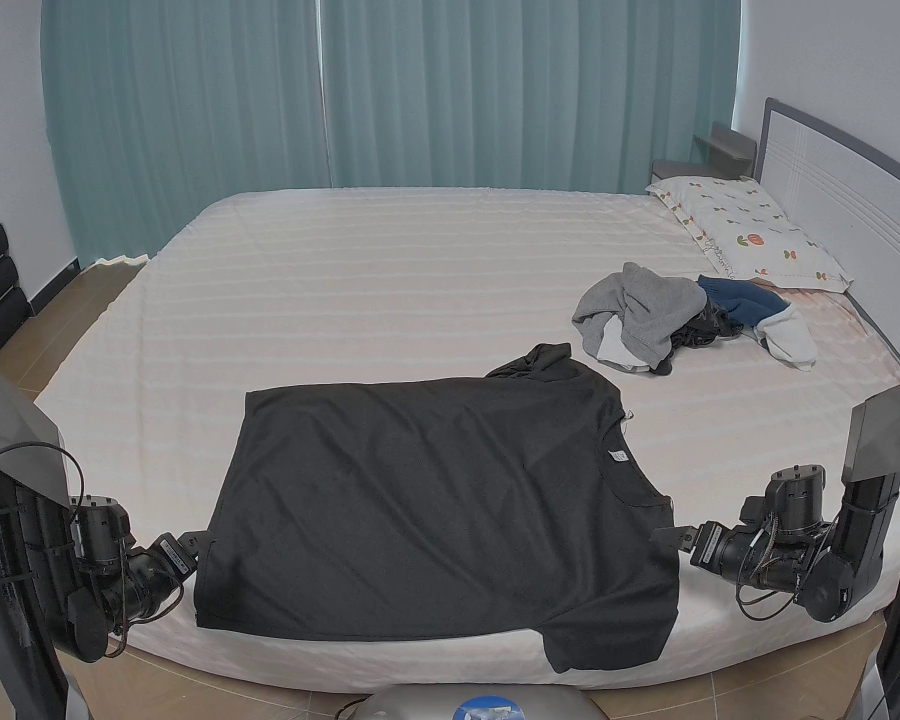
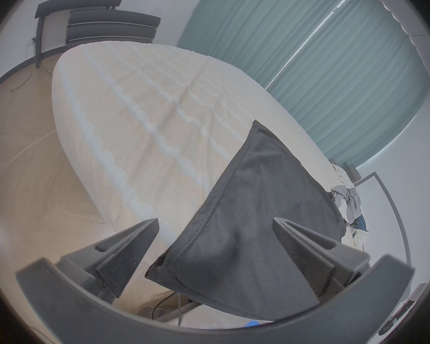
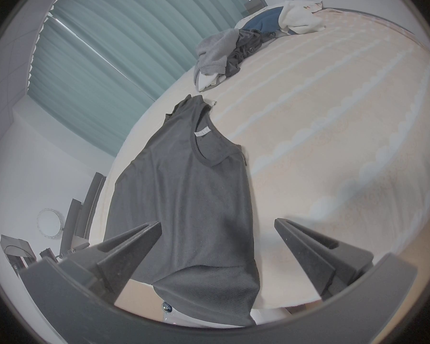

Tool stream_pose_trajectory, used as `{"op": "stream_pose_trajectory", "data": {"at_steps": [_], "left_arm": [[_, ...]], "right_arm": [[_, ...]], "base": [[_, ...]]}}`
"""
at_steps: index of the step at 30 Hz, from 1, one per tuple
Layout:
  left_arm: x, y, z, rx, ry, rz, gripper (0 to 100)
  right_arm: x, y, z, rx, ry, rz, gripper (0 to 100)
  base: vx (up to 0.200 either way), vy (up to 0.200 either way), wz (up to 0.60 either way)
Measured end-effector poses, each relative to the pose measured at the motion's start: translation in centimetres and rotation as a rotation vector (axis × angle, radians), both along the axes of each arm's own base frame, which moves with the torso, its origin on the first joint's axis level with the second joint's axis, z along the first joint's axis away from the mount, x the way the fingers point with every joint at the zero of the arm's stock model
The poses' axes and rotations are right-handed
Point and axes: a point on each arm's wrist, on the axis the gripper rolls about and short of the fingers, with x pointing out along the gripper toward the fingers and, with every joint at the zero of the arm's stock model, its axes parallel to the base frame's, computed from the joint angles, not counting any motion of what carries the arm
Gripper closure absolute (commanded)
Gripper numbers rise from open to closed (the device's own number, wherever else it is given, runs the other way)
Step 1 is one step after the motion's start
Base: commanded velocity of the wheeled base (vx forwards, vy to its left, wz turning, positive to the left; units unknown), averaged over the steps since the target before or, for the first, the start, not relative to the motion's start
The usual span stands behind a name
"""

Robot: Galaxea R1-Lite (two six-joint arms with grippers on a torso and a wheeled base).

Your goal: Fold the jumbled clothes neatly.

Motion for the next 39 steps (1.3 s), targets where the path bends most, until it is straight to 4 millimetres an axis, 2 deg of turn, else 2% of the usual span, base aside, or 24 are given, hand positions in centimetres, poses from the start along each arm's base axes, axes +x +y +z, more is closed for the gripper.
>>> {"op": "stream_pose_trajectory", "data": {"at_steps": [10, 21, 23, 32, 39], "left_arm": [[0.0, 0.0, 0.1, -0.011, -0.007, 0.0, 0], [0.6, -0.6, 0.5, -0.042, -0.038, -0.001, 0], [0.9, -0.8, 0.7, -0.058, -0.057, 0.001, 0], [3.1, -1.4, 2.0, -0.077, -0.177, -0.002, 0], [6.5, -1.5, 2.9, -0.075, -0.271, -0.012, 0]], "right_arm": [[0.0, 0.0, 0.0, 0.003, -0.005, -0.002, 0], [0.1, 0.0, 0.1, 0.005, -0.008, -0.001, 0], [0.1, 0.0, 0.1, 0.005, -0.008, 0.0, 0], [0.3, 0.1, 0.0, 0.005, -0.01, 0.002, 0], [0.3, 0.2, -0.1, 0.005, -0.009, 0.003, 0]], "base": [[0.0, 0.02, 0.0], [0.2, 0.0, 0.0], [0.0, 0.0, 0.0], [0.0, 0.0, 0.0], [0.0, 0.0, 0.0]]}}
